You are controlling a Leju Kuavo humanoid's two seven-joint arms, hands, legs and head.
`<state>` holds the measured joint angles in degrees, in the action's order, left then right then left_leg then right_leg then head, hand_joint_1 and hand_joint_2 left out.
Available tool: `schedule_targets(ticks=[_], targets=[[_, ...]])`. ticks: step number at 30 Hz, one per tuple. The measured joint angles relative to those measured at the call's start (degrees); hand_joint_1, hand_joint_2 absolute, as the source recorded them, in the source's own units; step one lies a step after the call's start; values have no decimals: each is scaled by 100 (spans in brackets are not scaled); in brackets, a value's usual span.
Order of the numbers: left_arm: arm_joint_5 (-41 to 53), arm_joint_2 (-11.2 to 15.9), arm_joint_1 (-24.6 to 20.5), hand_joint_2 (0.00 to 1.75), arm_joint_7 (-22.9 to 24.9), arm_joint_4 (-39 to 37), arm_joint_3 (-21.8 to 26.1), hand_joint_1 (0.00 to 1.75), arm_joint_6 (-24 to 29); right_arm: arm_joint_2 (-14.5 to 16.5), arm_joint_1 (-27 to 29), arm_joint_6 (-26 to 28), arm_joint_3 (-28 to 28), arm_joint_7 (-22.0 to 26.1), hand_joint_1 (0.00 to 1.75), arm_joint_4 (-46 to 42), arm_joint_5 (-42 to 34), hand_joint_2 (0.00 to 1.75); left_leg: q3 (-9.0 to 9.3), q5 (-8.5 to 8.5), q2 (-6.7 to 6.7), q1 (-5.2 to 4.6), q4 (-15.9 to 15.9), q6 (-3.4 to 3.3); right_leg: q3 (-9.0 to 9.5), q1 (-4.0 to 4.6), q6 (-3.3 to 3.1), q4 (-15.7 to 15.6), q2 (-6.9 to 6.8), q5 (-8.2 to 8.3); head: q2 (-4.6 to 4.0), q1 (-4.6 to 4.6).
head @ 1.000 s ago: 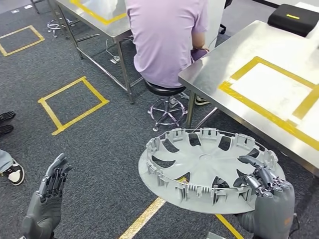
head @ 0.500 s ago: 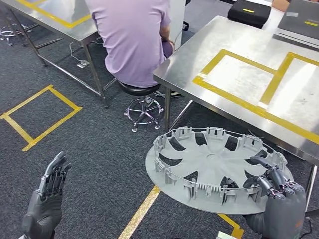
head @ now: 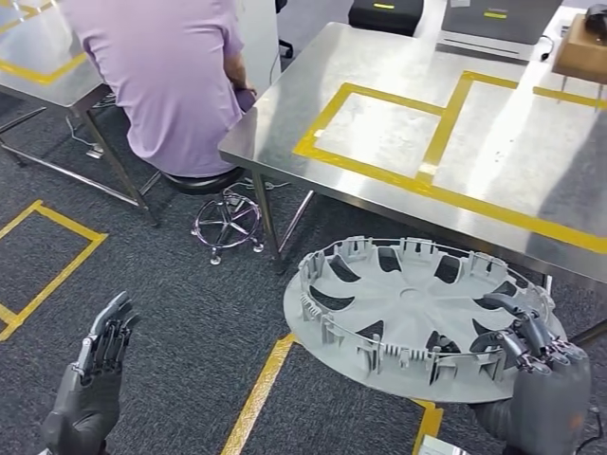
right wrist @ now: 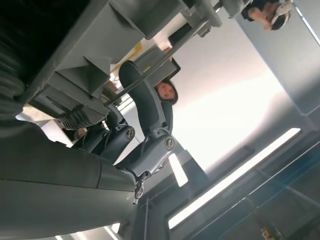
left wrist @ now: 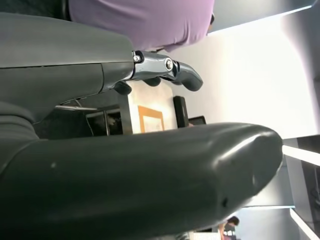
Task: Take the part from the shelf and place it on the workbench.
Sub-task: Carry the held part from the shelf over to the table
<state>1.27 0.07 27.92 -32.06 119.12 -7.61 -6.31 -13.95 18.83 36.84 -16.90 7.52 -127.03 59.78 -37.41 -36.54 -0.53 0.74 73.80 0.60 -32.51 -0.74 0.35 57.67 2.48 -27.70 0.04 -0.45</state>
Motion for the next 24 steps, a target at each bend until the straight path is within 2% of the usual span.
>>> schedule_targets(ticks=[1, 2, 4, 5, 6, 8, 9, 10, 12, 13, 14, 15, 16, 17, 19, 20, 21, 23, 24], targets=[[0, 0, -1, 0, 0, 0, 0, 0, -1, 1, 3, -2, 2, -1, 175, 0, 0, 175, 66, 178, 22, -3, -188, -26, 11, 8, 0, 1, 83, 0, 0, 0], [0, 0, -1, 0, 0, 0, 0, 0, -1, 2, 5, -4, 3, -2, 175, 0, 0, 175, 211, 421, 100, -6, -553, -63, 22, 14, 1, 2, 162, 0, 0, -1], [1, 0, 1, 0, 4, 1, 0, 0, 2, 3, -2, -12, 6, -4, 175, 0, 6, 175, 511, 749, 400, -3, -1273, -154, 17, 16, 24, 11, 314, 4, 0, 5], [1, 0, 4, 0, 8, 1, 0, 0, 4, 3, -3, -13, 9, -5, 175, 0, 12, 175, 593, 800, 513, -6, -1478, -181, -8, 3, 53, 16, 380, 13, 0, 2], [2, 0, 7, 0, 10, 2, 0, 0, 6, 3, 3, -11, 12, -6, 175, 0, 18, 175, 621, 783, 556, -13, -1553, -194, -40, -15, 92, 18, 446, 26, 0, 1], [2, 2, 11, 0, 9, 2, 1, 0, 8, 3, 32, -3, 17, -7, 175, -1, 24, 175, 640, 794, 427, -18, -1633, -202, -107, -46, 174, 12, 550, 50, 0, -8], [2, 3, 9, 0, 8, 2, -2, 0, 8, 3, 43, -3, 17, -7, 175, -4, 25, 175, 658, 813, 349, -9, -1678, -219, -151, -39, 203, 53, 479, 19, 0, 3], [2, 4, 9, 0, 8, 2, -5, 0, 8, 3, 43, -4, 17, -7, 175, -7, 27, 175, 676, 833, 264, 4, -1722, -241, -233, -26, 226, 185, 336, -67, 0, 23], [2, 3, 21, 0, 8, 1, -11, 0, 10, 3, 33, -7, 17, -7, 175, -14, 29, 175, 691, 847, 93, 7, -1758, -275, -536, -7, 266, 794, -42, -398, 0, 63], [2, 3, 31, 0, 7, 0, -11, 0, 12, 4, 30, -7, 17, -6, 175, -14, 27, 175, 689, 844, 5, 2, -1756, -283, -718, -14, 289, 1171, -142, -562, 0, 72], [2, 4, 38, 0, 5, -2, -11, 0, 14, 4, 34, -7, 18, -6, 175, -14, 22, 175, 689, 838, -82, -3, -1752, -283, -848, -23, 310, 1452, -193, -652, 0, 72], [2, 5, 44, 0, 3, -3, -11, 0, 16, 5, 41, -7, 19, -6, 175, -14, 16, 175, 691, 830, -165, -5, -1749, -278, -884, -31, 326, 1546, -222, -638, 0, 72], [2, 6, 43, 0, 1, -4, -11, 0, 16, 5, 44, -7, 19, -5, 175, -13, 10, 175, 695, 821, -239, -5, -1743, -268, -803, -38, 335, 1412, -250, -524, 0, 73], [2, 7, 41, 0, 1, -4, -13, 0, 17, 5, 45, -8, 20, -4, 175, -14, 4, 175, 703, 808, -306, -4, -1734, -251, -613, -42, 335, 1081, -312, -343, 0, 73], [2, 7, 39, 0, 1, -4, -16, 0, 17, 5, 31, -8, 19, 1, 175, -15, -4, 175, 727, 766, -424, -26, -1705, -199, -174, -24, 299, 309, -562, -82, 0, 72], [2, 7, 38, 0, 2, -4, -18, 0, 17, 5, 24, -9, 17, 2, 175, -19, -7, 175, 738, 747, -477, -44, -1690, -169, -38, -10, 263, 77, -646, -28, 0, 68], [3, 7, 35, 0, 3, -4, -20, 0, 17, 5, 19, -10, 16, 2, 175, -22, -7, 175, 747, 735, -528, -60, -1680, -141, 14, 7, 224, -15, -677, -26, 0, 67], [4, 7, 21, 0, 5, -4, -25, 0, 17, 5, 22, -11, 15, 2, 175, -32, -7, 175, 762, 719, -622, -62, -1676, -83, -3, 15, 143, -7, -545, -5, 0, 66], [4, 8, 11, 0, 6, -4, -27, 0, 17, 5, 25, -11, 15, 2, 175, -37, -7, 175, 760, 677, -575, -50, -1645, -49, -12, 8, 108, -12, -484, 9, 0, 60]])
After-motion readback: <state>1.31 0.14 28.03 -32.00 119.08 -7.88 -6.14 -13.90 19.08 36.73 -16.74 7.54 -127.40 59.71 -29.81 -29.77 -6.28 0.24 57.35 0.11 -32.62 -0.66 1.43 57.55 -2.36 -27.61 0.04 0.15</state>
